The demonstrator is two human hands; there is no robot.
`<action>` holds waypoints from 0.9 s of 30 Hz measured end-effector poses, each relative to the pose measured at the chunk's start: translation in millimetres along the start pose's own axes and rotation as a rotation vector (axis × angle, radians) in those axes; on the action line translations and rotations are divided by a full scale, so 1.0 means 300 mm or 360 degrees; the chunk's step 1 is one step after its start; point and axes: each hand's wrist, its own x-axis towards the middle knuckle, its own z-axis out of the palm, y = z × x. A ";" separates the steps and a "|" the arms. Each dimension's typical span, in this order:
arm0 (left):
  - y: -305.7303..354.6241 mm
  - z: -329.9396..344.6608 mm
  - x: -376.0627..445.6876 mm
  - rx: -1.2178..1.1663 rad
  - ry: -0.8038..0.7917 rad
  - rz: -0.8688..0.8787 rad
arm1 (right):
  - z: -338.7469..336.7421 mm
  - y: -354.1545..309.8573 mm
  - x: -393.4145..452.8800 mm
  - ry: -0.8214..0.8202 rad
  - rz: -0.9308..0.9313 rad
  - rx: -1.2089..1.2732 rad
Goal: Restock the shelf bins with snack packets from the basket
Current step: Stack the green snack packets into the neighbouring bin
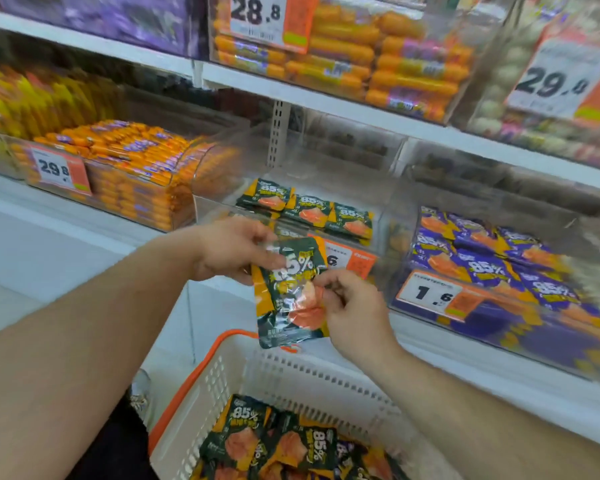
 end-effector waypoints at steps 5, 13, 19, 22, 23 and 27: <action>0.096 0.033 0.003 -0.0781 0.0606 0.0488 | -0.097 -0.103 0.224 0.0421 0.0099 0.0046; 0.018 0.097 0.080 0.1216 0.0838 0.0425 | -0.188 -0.127 0.488 0.0287 0.0575 -0.0887; -0.002 0.125 0.096 0.1425 0.0821 0.0417 | -0.146 -0.172 0.449 -0.0474 0.0684 -0.1720; -0.001 0.120 0.098 0.1437 0.0803 0.0408 | -0.137 -0.157 0.488 -0.0727 0.0576 -0.2042; -0.002 0.121 0.096 0.1440 0.0801 0.0413 | -0.131 -0.154 0.496 -0.0761 0.0548 -0.2071; -0.009 0.127 0.094 0.1474 0.0817 0.0423 | -0.111 -0.149 0.489 -0.1062 0.0455 -0.1726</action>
